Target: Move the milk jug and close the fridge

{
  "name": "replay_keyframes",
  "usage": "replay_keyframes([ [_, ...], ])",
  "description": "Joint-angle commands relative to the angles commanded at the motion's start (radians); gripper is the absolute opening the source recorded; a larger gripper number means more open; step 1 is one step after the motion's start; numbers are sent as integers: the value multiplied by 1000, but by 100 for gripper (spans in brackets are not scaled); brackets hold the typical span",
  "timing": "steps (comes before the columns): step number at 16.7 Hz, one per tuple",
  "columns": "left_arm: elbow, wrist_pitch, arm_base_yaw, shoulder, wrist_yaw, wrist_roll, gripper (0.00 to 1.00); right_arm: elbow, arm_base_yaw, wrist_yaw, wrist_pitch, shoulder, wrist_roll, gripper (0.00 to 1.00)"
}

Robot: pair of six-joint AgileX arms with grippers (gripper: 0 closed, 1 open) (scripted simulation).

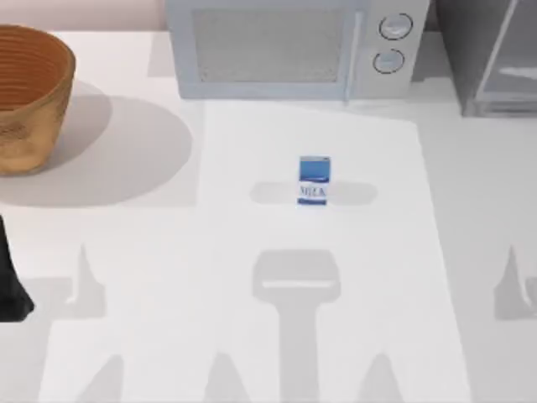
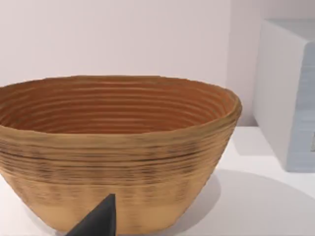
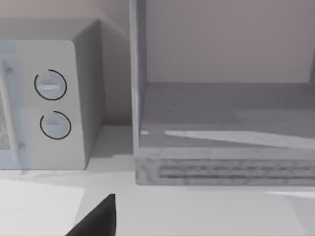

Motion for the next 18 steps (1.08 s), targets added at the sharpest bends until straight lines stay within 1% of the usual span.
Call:
replay_keyframes([
  [3,0,0,0,0,0,0,100,1,13,13,14,13,1,100],
  [4,0,0,0,0,0,0,100,2,36,36,36,36,1,100],
  [6,0,0,0,0,0,0,100,5,112,112,108,109,3,100],
  [8,0,0,0,0,0,0,100,8,227,227,202,207,5,100],
  [14,0,0,0,0,0,0,100,16,641,645,493,521,11,100],
  [16,0,0,0,0,0,0,100,19,758,762,579,612,14,100],
  [18,0,0,0,0,0,0,100,21,849,853,657,693,16,100],
])
